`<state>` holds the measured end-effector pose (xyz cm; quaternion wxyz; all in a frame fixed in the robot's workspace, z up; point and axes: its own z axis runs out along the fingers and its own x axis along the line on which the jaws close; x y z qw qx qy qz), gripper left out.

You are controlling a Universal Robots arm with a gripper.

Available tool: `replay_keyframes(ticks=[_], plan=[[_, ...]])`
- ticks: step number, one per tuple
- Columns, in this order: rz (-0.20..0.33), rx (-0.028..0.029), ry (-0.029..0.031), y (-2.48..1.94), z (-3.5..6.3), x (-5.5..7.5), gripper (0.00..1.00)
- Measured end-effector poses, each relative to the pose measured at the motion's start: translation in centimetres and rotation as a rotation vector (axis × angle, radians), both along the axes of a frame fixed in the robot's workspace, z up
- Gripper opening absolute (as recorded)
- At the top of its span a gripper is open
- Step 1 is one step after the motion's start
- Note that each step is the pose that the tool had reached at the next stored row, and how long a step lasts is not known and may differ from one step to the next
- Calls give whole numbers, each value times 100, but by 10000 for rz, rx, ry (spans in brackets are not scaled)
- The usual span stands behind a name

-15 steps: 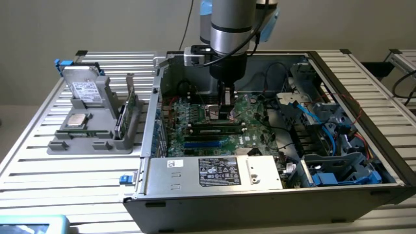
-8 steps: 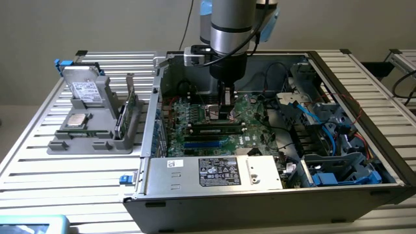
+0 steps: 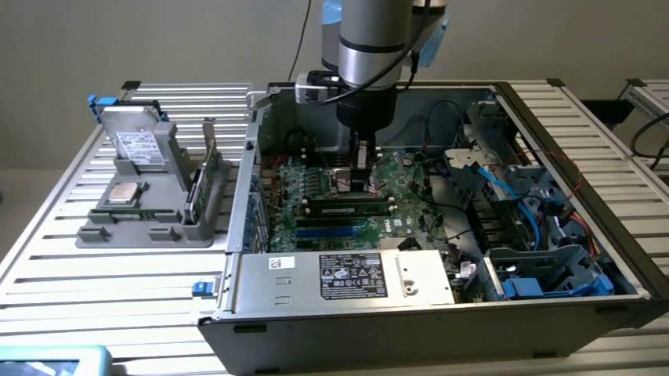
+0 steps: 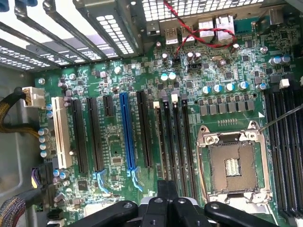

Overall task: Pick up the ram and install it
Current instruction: 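Press down the ram until it locks into place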

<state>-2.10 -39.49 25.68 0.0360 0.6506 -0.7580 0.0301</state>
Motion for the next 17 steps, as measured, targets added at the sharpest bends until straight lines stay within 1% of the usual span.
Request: replay_keyframes(ticks=[11, 17], plan=[[-1530, 18, 0, 0, -4, 0, 11], [-2392, 19, -1, 0, -5, 0, 11]])
